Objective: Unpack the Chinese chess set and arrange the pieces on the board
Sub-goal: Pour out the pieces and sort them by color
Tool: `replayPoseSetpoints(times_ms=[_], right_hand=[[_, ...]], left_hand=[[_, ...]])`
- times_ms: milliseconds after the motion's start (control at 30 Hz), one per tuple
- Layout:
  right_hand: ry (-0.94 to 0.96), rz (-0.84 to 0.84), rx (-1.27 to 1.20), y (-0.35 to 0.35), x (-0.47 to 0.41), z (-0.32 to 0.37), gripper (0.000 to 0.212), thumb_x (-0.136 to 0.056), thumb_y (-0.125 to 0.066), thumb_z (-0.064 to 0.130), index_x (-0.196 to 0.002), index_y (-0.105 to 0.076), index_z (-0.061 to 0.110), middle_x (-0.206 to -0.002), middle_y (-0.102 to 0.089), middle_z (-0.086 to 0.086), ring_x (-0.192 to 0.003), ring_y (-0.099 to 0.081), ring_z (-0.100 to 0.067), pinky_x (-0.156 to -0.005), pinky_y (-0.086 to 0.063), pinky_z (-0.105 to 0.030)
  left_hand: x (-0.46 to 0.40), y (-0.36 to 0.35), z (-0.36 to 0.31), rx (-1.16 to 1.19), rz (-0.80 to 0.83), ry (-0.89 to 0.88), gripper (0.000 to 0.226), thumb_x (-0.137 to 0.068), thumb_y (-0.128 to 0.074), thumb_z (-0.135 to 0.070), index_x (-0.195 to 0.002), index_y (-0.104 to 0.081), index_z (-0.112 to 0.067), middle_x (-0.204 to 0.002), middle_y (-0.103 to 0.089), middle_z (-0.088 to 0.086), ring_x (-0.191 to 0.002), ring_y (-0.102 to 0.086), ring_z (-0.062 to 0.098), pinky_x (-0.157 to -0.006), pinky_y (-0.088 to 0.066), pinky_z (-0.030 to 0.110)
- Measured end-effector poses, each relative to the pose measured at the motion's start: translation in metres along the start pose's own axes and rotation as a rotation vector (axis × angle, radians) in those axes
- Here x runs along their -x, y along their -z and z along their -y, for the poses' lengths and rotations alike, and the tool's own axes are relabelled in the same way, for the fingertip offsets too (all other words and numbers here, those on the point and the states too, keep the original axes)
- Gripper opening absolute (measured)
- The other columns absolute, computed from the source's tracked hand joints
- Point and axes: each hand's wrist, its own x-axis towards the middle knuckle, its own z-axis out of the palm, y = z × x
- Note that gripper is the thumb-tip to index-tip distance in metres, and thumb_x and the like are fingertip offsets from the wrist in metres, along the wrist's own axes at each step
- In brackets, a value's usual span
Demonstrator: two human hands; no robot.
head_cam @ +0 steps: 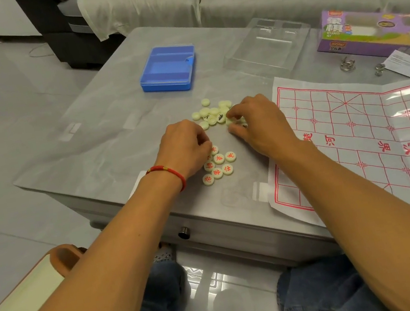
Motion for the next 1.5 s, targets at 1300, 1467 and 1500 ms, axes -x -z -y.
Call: replayPoseSetpoints(times_ms=[1300,1467,1500], right_hand=[[-0.103,0.001,-0.166,0.014,-0.005,-0.014,0.015,-0.091,-0.069,0.029,-0.103,-0.076,0.026,-0.100,-0.064,0.002,-0.090,-0.055,-0.015,-0.074,-0.040,-0.029],[-0.013,0.050,0.011,0.011,-0.006,-0.009,0.022,-0.094,-0.063,0.018,-0.109,-0.077,0.028,-0.106,-0.057,-0.002,-0.102,-0.050,-0.022,-0.077,-0.044,-0.034],[-0.011,0.052,0.035,0.015,-0.007,-0.011,0.021,-0.093,-0.064,0.018,-0.106,-0.078,0.026,-0.105,-0.057,-0.003,-0.102,-0.050,-0.023,-0.077,-0.046,-0.035]], left_hand=[[0.003,0.000,-0.003,0.062,-0.077,-0.033,0.026,-0.092,-0.061,-0.017,-0.117,-0.069,-0.020,-0.106,-0.068,0.000,-0.094,-0.061,0.016,-0.086,-0.053,0.030],[0.004,0.001,0.000,0.051,-0.078,-0.025,0.026,-0.091,-0.060,-0.016,-0.115,-0.069,-0.021,-0.104,-0.069,-0.001,-0.093,-0.061,0.016,-0.085,-0.053,0.030],[0.005,0.002,0.001,0.048,-0.076,-0.022,0.026,-0.091,-0.061,-0.017,-0.115,-0.069,-0.021,-0.104,-0.069,-0.001,-0.093,-0.061,0.016,-0.084,-0.052,0.029]])
